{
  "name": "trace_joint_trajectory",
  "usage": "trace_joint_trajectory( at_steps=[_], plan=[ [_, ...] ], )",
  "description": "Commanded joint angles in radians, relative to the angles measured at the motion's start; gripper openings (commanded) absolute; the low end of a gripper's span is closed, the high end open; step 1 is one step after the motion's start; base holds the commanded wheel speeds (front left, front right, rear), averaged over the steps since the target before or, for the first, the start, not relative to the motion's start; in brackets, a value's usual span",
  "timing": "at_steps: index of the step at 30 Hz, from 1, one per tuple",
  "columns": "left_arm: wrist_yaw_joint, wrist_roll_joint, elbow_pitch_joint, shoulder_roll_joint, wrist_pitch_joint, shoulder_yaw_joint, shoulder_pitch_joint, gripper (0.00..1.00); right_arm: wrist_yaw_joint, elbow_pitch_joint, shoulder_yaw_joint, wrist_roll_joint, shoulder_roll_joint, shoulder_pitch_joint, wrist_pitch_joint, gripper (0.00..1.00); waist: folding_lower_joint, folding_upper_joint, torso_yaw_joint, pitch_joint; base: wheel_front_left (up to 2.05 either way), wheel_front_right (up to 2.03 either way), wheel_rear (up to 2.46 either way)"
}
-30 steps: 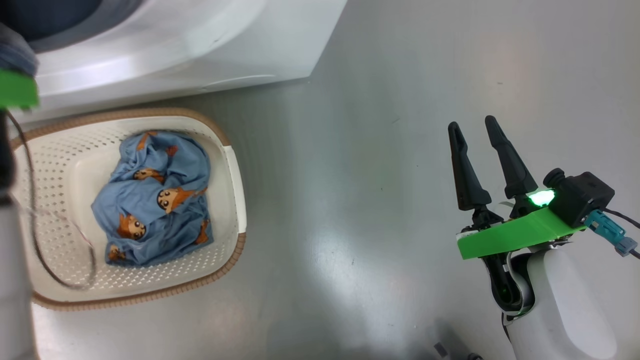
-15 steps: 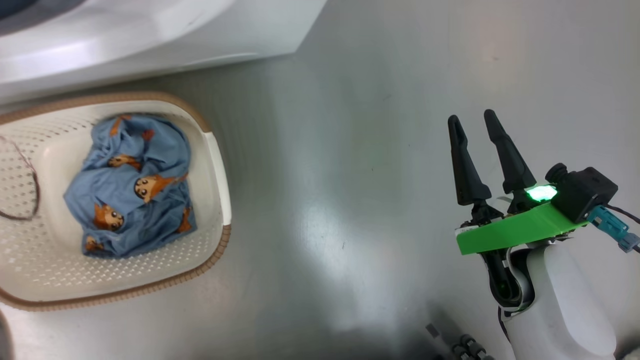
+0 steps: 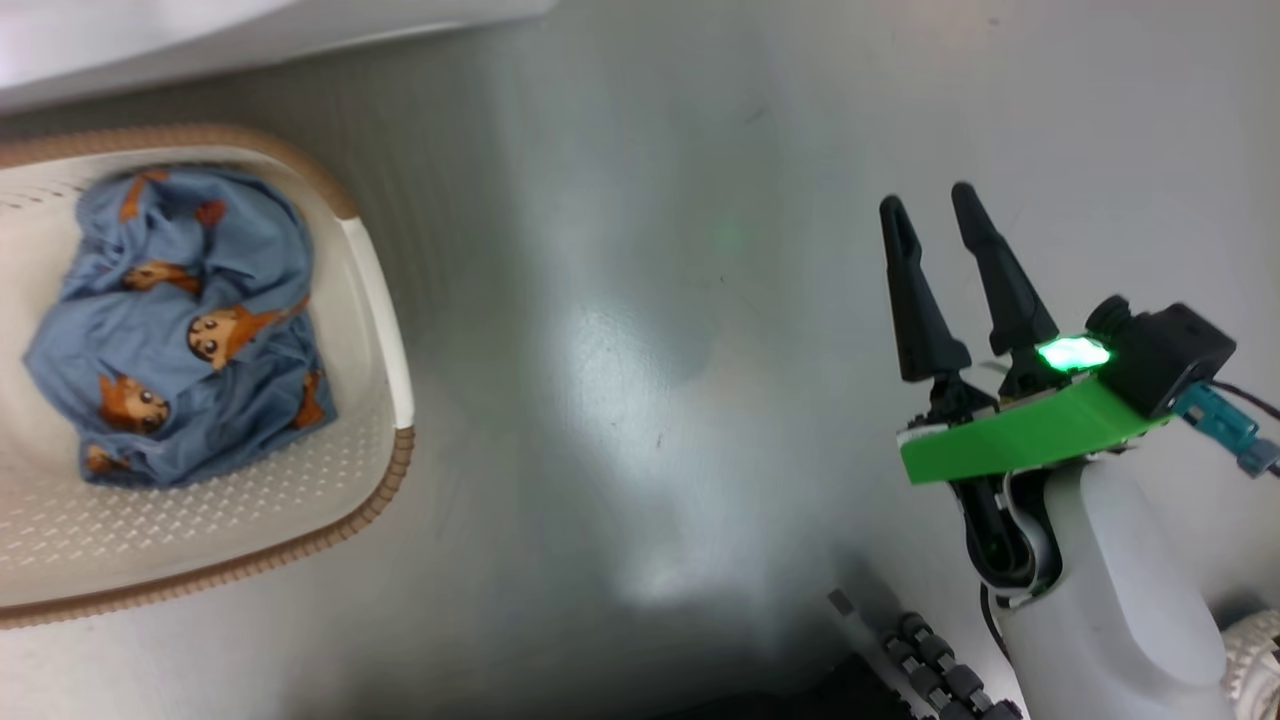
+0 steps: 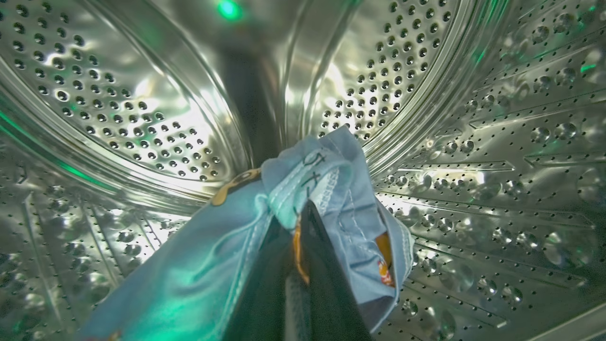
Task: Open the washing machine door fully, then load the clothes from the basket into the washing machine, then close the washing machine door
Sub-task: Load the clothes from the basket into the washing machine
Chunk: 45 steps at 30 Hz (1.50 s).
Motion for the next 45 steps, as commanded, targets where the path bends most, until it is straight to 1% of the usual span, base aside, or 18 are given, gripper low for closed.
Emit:
trace_joint_trajectory(
  at_steps=[1,5,10,11,13,16,19,21,24,28,31,32,33,34,35,40,45],
  plan=[
    [-0.003,-0.032,-0.040,0.076,-0.013,-0.020,-0.032,0.00,0.002,-0.022,0.027,0.023,0.005,0.012,-0.005,1.00,0.0000,0.0000,-0.017,0.033,0.00,0.00,0.00],
    [-0.004,-0.075,-0.086,0.140,-0.094,-0.118,-0.076,0.00,0.002,-0.022,0.032,0.030,0.005,0.001,-0.005,1.00,0.0000,0.0000,-0.022,0.048,0.00,0.00,0.00],
    [-0.004,-0.121,-0.104,0.211,-0.231,-0.212,-0.136,0.00,0.002,-0.023,0.041,0.035,0.005,-0.009,-0.005,1.00,0.0000,0.0000,-0.028,0.055,0.00,0.00,0.00],
    [-0.004,-0.134,-0.107,0.230,-0.282,-0.252,-0.157,0.00,0.002,-0.022,0.044,0.036,0.005,-0.010,-0.005,1.00,0.0000,0.0000,-0.030,0.056,0.00,0.00,0.00],
    [-0.004,-0.147,-0.106,0.247,-0.319,-0.289,-0.174,0.00,0.002,-0.020,0.044,0.037,0.005,-0.010,-0.005,1.00,0.0000,0.0000,-0.030,0.055,0.00,0.00,0.00],
    [-0.004,-0.182,-0.080,0.262,-0.341,-0.331,-0.182,0.00,0.002,-0.017,0.045,0.040,0.005,-0.008,-0.005,1.00,0.0000,0.0000,-0.029,0.052,0.00,0.00,0.00],
    [-0.004,-0.213,-0.046,0.266,-0.333,-0.357,-0.181,0.00,0.002,-0.015,0.046,0.040,0.005,-0.007,-0.005,1.00,0.0000,0.0000,-0.028,0.049,0.00,0.00,0.00],
    [-0.004,-0.263,0.014,0.263,-0.268,-0.373,-0.173,0.00,0.002,-0.013,0.046,0.040,0.005,-0.005,-0.005,1.00,0.0000,0.0000,-0.026,0.044,0.00,0.00,0.00],
    [-0.004,-0.306,0.087,0.257,-0.190,-0.385,-0.177,0.00,0.002,-0.012,0.045,0.038,0.005,-0.004,-0.005,1.00,0.0000,0.0000,-0.023,0.040,0.00,0.00,0.00],
    [0.006,-0.332,0.166,0.243,-0.114,-0.393,-0.184,0.00,0.002,-0.011,0.041,0.034,0.005,-0.005,-0.005,1.00,0.0000,0.0000,-0.019,0.035,0.00,0.00,0.00],
    [0.020,-0.332,0.192,0.233,-0.103,-0.397,-0.191,0.00,0.002,-0.010,0.035,0.030,0.005,-0.006,-0.005,1.00,0.0000,0.0000,-0.013,0.031,0.00,0.00,0.00],
    [0.022,-0.336,0.200,0.228,-0.099,-0.398,-0.190,0.14,0.002,-0.010,0.033,0.029,0.005,-0.006,-0.005,1.00,0.0000,0.0000,-0.011,0.029,0.00,0.00,0.00],
    [0.025,-0.334,0.204,0.225,-0.105,-0.399,-0.190,0.42,0.002,-0.010,0.031,0.028,0.005,-0.007,-0.005,1.00,0.0000,0.0000,-0.009,0.028,0.00,0.00,0.00],
    [0.031,-0.334,0.210,0.222,-0.109,-0.398,-0.188,0.84,0.002,-0.009,0.030,0.028,0.005,-0.008,-0.005,1.00,0.0000,0.0000,-0.008,0.026,0.00,0.00,0.00],
    [0.035,-0.336,0.214,0.218,-0.116,-0.396,-0.185,1.00,0.002,-0.009,0.028,0.027,0.005,-0.008,-0.005,1.00,0.0000,0.0000,-0.006,0.023,0.00,0.00,0.00],
    [0.050,-0.321,0.219,0.207,-0.164,-0.405,-0.161,1.00,0.002,-0.006,0.018,0.021,0.005,-0.007,-0.005,1.00,0.0000,0.0000,0.006,0.005,0.00,0.00,0.00],
    [0.062,-0.327,0.203,0.179,-0.211,-0.405,-0.120,1.00,0.002,-0.002,0.004,0.007,0.005,0.001,-0.005,1.00,0.0000,0.0000,0.026,-0.025,0.00,0.00,0.00]
  ],
)
